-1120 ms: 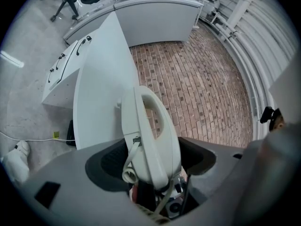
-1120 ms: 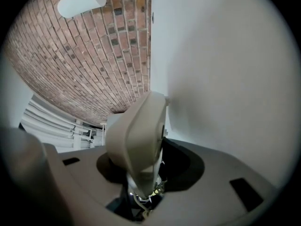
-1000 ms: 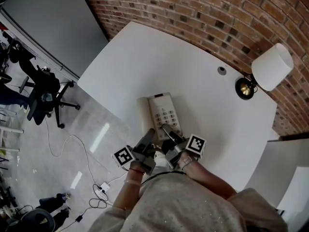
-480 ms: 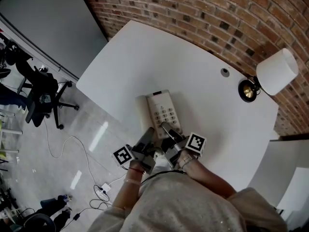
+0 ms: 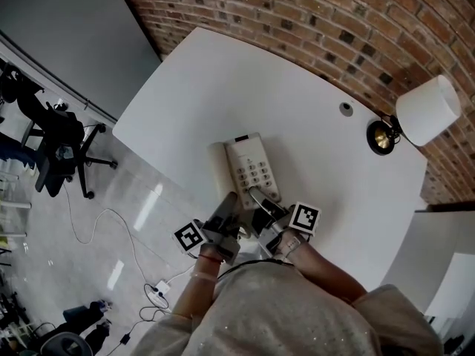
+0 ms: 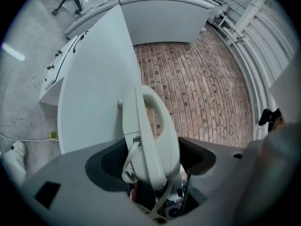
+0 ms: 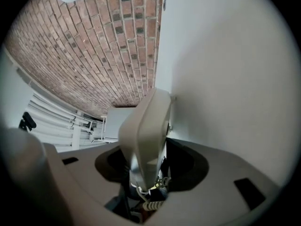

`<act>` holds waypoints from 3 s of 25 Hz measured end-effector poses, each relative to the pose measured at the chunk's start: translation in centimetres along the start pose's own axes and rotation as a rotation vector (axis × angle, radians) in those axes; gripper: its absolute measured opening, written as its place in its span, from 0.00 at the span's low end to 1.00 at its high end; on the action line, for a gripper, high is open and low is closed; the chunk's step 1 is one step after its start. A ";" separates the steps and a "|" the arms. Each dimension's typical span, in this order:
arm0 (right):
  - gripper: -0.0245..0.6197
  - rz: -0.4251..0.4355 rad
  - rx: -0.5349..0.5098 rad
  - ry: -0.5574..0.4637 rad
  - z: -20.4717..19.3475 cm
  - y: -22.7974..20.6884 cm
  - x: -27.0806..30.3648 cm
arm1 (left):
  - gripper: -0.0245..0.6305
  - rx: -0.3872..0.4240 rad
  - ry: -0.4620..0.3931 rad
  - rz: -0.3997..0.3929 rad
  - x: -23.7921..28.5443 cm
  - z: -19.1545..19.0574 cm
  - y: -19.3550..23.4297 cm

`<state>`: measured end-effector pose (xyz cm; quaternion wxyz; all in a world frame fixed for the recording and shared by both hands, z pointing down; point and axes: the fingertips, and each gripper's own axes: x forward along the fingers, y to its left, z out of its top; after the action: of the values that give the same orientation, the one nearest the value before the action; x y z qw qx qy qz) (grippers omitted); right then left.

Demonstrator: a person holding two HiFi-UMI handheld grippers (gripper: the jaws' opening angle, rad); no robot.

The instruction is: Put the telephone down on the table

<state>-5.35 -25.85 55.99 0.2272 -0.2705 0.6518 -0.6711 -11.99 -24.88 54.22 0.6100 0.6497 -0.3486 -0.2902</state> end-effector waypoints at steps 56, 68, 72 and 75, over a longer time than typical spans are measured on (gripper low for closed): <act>0.20 -0.117 0.051 -0.038 -0.2 -2.5 1.8 | 0.55 0.054 -0.059 0.033 -1.7 4.9 0.7; 0.20 -0.144 0.061 -0.038 -0.5 -3.1 1.8 | 0.55 -0.003 -0.166 0.053 -3.5 7.5 1.7; 0.20 -0.170 0.072 -0.045 -0.6 -3.5 1.8 | 0.55 0.069 -0.160 0.094 -4.4 7.8 1.8; 0.21 -0.201 0.090 -0.053 -0.7 -3.9 1.8 | 0.45 0.231 -0.108 0.219 -5.4 7.7 3.0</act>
<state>-6.99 -26.39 59.96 0.1876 -0.3417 0.5844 -0.7117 -21.67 -25.09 56.25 0.5397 0.6569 -0.4808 -0.2145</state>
